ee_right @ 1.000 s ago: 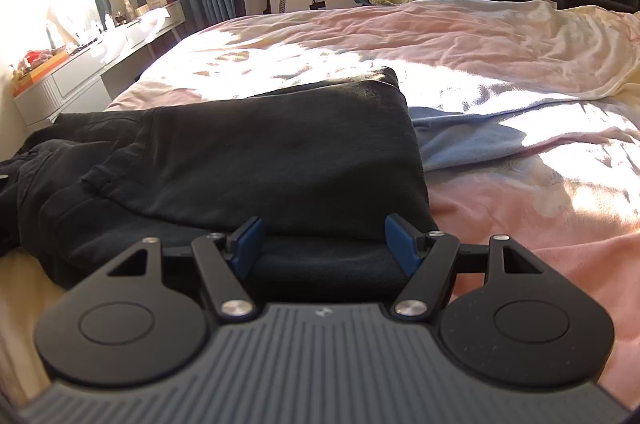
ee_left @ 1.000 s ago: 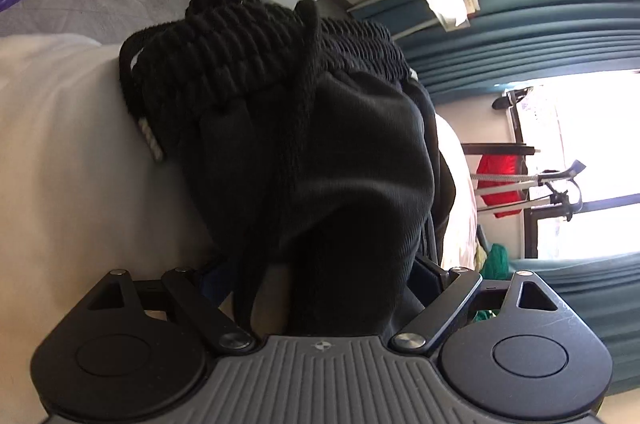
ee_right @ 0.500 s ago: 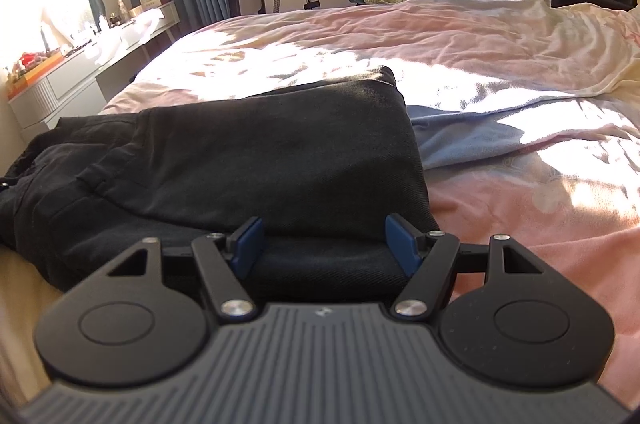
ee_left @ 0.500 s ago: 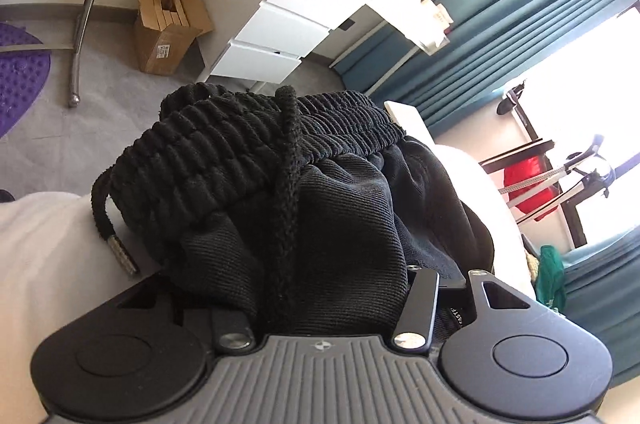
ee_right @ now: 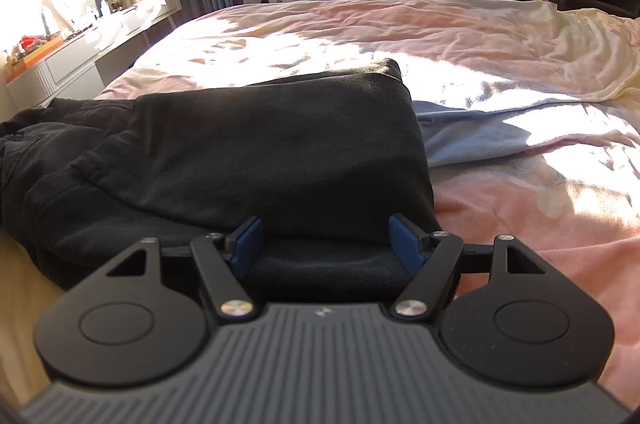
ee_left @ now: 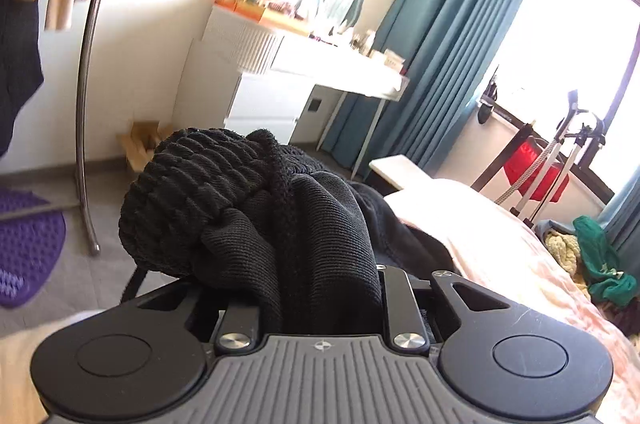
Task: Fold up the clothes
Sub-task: 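Grasp the ribbed waistband with the left gripper and lift it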
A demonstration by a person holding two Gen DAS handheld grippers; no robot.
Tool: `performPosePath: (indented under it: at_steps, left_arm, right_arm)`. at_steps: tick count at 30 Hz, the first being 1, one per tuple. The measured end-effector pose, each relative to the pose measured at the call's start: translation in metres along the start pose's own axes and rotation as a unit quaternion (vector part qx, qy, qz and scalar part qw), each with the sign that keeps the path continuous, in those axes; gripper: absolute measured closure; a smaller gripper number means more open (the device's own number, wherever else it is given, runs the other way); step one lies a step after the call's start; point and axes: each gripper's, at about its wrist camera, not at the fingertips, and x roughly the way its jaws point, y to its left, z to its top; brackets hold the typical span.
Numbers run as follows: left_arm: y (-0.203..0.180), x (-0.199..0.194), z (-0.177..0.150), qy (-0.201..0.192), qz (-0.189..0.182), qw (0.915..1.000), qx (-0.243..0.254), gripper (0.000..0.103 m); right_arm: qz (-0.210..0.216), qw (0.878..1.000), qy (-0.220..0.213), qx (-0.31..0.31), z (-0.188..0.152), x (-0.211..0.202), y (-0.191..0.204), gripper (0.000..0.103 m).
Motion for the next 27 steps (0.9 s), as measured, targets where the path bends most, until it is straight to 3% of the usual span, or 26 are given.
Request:
performPosePath:
  at_steps: [6, 10, 14, 20, 27]
  left_arm:
    - [-0.095, -0.063, 0.010, -0.084, -0.021, 0.9911, 0.101, 0.083]
    - [-0.165, -0.105, 0.002, -0.133, -0.053, 0.9761, 0.163, 0.083]
    - [-0.233, -0.144, -0.030, -0.166, -0.096, 0.9597, 0.205, 0.084]
    - [-0.323, -0.179, -0.117, -0.161, -0.166, 0.9375, 0.260, 0.085]
    - [-0.384, -0.162, -0.232, -0.101, -0.213, 0.9114, 0.337, 0.085]
  right_arm:
    - [0.010, 0.999, -0.006, 0.032, 0.007, -0.011, -0.011, 0.033]
    - [0.002, 0.997, -0.008, 0.077, 0.012, -0.018, -0.029, 0.033]
    - [-0.015, 0.993, -0.020, 0.120, 0.018, -0.026, -0.052, 0.033]
    - [-0.023, 0.976, -0.056, 0.209, 0.026, -0.045, -0.096, 0.033]
    - [-0.027, 0.950, -0.083, 0.300, 0.027, -0.051, -0.145, 0.030]
